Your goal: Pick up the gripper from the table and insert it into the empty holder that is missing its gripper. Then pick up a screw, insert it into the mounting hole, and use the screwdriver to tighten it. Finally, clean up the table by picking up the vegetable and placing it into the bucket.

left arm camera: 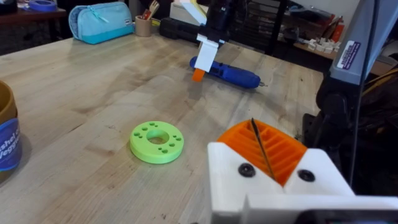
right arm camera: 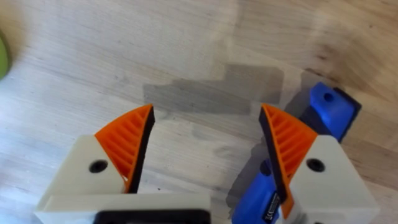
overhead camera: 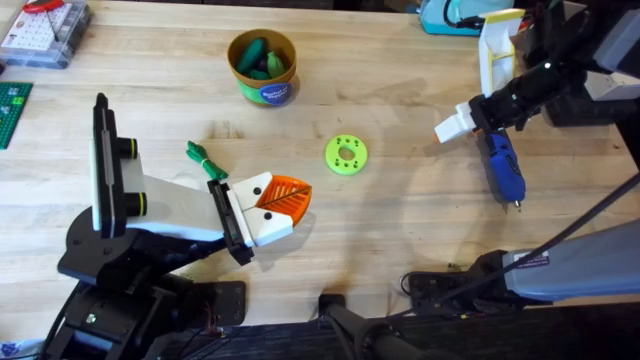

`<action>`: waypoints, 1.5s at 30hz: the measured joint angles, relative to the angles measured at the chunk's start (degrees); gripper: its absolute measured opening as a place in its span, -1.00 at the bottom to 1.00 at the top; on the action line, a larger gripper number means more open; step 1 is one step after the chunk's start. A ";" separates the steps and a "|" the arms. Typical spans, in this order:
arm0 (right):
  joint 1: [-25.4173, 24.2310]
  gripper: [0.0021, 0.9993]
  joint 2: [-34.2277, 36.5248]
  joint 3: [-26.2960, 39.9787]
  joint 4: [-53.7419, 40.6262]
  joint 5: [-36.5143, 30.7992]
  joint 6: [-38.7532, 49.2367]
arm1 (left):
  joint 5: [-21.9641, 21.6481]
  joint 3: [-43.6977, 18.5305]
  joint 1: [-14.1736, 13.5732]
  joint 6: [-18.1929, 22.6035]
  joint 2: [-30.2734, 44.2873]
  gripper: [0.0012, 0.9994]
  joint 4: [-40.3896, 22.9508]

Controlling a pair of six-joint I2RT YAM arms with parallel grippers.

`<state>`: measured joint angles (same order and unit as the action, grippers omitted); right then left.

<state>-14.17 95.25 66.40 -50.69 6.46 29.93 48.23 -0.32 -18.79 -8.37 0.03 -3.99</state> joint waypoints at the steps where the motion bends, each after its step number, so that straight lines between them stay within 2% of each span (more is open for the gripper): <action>1: 0.00 0.98 0.34 -0.01 -0.09 -0.02 0.09 | 0.00 0.00 0.00 -0.02 0.00 -0.98 0.06; 8: 0.00 0.98 0.05 1.19 -5.37 -0.01 0.11 | 0.00 0.00 0.00 -0.12 0.00 -0.98 0.05; 14: -0.30 0.98 -5.81 2.94 -9.33 -2.37 0.13 | 0.00 0.00 0.00 -0.21 0.00 -0.98 0.05; 20: -5.26 0.98 -7.78 3.09 -9.85 -4.75 0.13 | 0.00 0.00 0.00 -0.21 0.00 -0.98 0.05; 25: -12.17 0.98 -7.75 3.07 -7.17 -5.02 0.85 | 0.00 0.00 0.00 -0.21 0.00 -0.98 0.05; 30: -16.44 0.98 -7.16 2.55 -3.07 -2.88 3.98 | 0.00 0.00 0.00 -0.21 0.00 -0.98 0.06; 36: -18.33 0.98 -4.60 -0.59 2.46 -1.72 6.48 | 0.00 0.00 0.00 -0.21 0.00 -0.98 0.05; 45: -18.49 0.98 2.18 -3.30 7.69 0.35 9.13 | 0.00 0.00 0.00 -0.21 0.00 -0.98 0.05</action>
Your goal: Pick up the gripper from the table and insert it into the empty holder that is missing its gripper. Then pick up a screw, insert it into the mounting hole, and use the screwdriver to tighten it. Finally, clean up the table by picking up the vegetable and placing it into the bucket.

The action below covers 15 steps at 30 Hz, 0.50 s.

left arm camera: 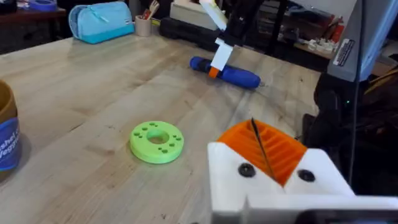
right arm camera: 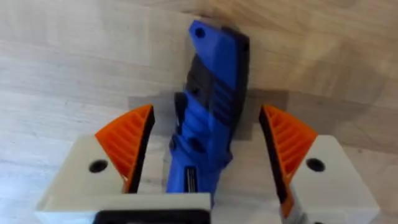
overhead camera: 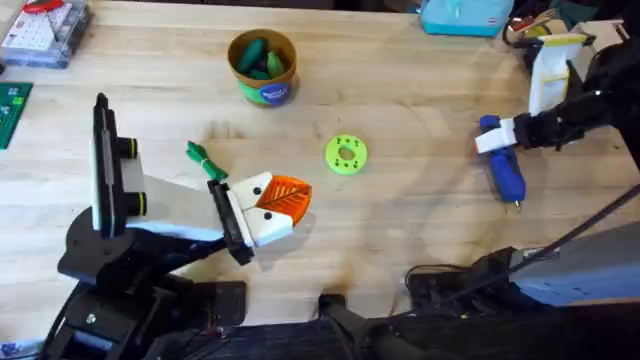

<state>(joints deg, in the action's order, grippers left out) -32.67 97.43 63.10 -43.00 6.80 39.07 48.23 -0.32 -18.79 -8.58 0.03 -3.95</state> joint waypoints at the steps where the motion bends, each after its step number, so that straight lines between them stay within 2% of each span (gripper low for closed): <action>1: 0.00 0.98 1.05 -0.02 0.67 0.54 0.01 | 0.00 0.00 0.00 0.00 0.00 -0.98 0.00; 15: -0.57 0.98 5.34 2.05 1.14 1.53 -1.51 | 0.02 0.00 0.00 0.00 0.00 -0.98 0.00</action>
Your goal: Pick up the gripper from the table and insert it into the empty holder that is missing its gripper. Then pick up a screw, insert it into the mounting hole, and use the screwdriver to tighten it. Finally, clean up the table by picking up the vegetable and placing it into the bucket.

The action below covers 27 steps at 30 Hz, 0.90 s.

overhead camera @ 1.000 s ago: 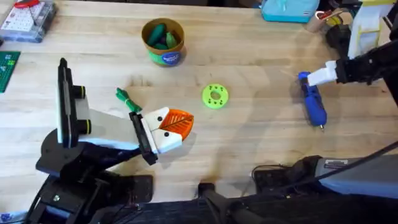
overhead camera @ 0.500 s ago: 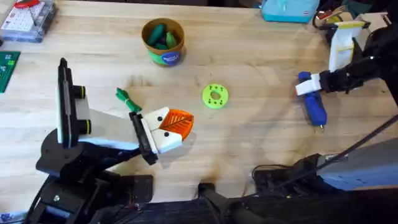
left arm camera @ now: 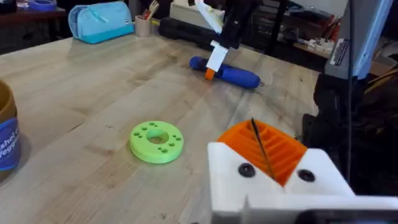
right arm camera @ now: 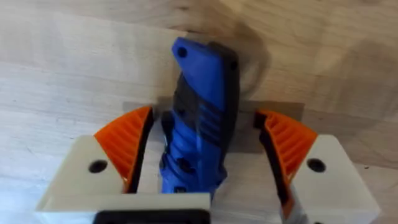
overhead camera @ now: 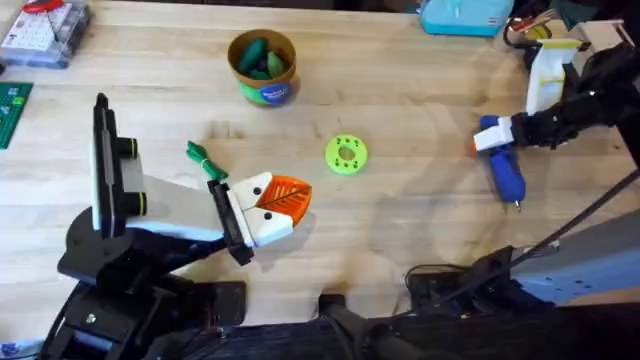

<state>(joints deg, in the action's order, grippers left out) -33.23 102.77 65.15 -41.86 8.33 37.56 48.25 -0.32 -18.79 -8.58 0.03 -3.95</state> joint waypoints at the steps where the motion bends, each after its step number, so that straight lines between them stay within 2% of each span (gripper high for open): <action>1: 0.00 0.98 -0.01 0.02 0.02 0.06 -0.07 | 0.00 0.00 0.00 0.00 0.00 -0.98 0.00; 5: 0.00 0.98 0.01 0.03 0.08 0.10 -0.28 | 0.00 0.00 0.00 0.00 0.00 -0.98 0.00; 8: -0.06 0.79 0.07 0.13 0.40 0.18 -0.31 | 0.00 0.00 0.00 0.00 0.00 -0.98 0.00; 9: -0.13 0.64 0.11 0.21 0.61 0.40 -0.39 | 0.00 0.00 0.00 0.00 0.00 -0.98 0.00; 11: -0.22 0.15 0.38 0.33 0.94 1.76 -0.60 | 0.00 0.00 0.00 0.00 0.00 -0.98 0.00; 13: -0.23 -0.21 0.44 0.47 1.27 2.25 -0.48 | 0.00 0.00 0.00 0.00 0.00 -0.98 0.00; 20: -0.33 -0.94 1.40 2.09 0.59 1.61 -0.32 | 0.00 0.00 0.00 0.00 0.00 -0.98 0.00; 27: -0.13 -0.95 1.76 3.33 -1.57 2.77 -0.25 | 0.00 0.00 0.00 0.00 0.00 -0.98 0.00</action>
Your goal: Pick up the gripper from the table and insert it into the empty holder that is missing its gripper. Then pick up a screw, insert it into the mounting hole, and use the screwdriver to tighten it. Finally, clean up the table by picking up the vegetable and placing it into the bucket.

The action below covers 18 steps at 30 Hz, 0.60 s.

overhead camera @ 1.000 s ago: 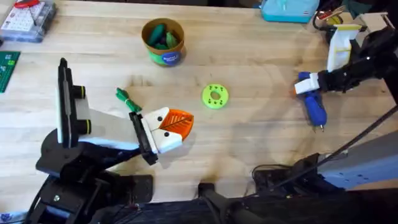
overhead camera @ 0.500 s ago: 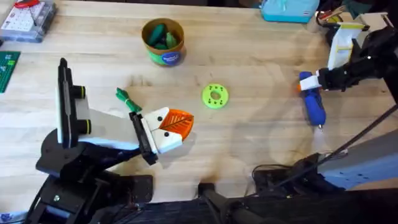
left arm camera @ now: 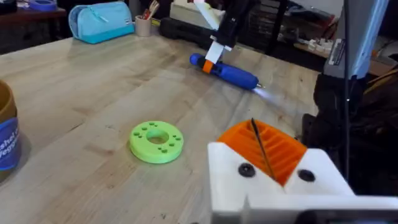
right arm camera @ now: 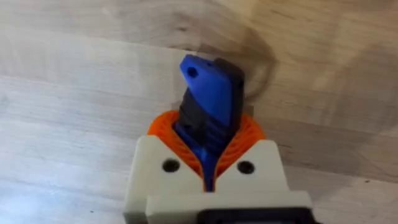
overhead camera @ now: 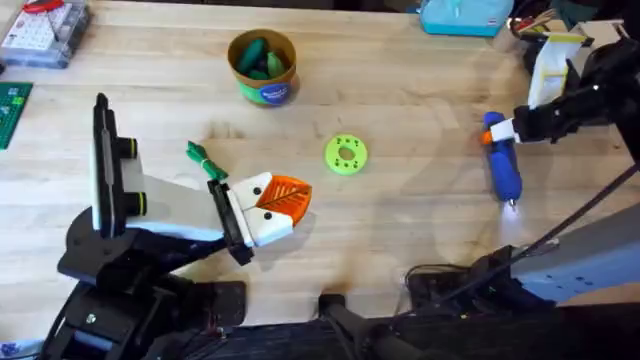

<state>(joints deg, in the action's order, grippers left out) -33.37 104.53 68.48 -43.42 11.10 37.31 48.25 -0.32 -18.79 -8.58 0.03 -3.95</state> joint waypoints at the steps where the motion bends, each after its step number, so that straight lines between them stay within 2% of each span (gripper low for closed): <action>1: 0.11 -0.95 0.00 0.09 -0.27 0.48 -0.01 | 0.00 0.00 0.00 0.00 0.00 -0.98 0.00; 9: 1.16 -0.95 -0.68 1.54 -1.52 4.10 -1.24 | 0.00 0.00 0.00 0.00 0.00 -0.98 0.00; 18: 1.16 -0.95 -6.92 3.02 -1.15 9.35 -1.54 | 0.00 0.00 0.00 0.00 0.00 -0.98 0.00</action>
<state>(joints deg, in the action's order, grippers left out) -32.21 97.61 71.50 -44.58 20.44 35.77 48.25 -0.32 -18.79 -8.58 0.03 -3.95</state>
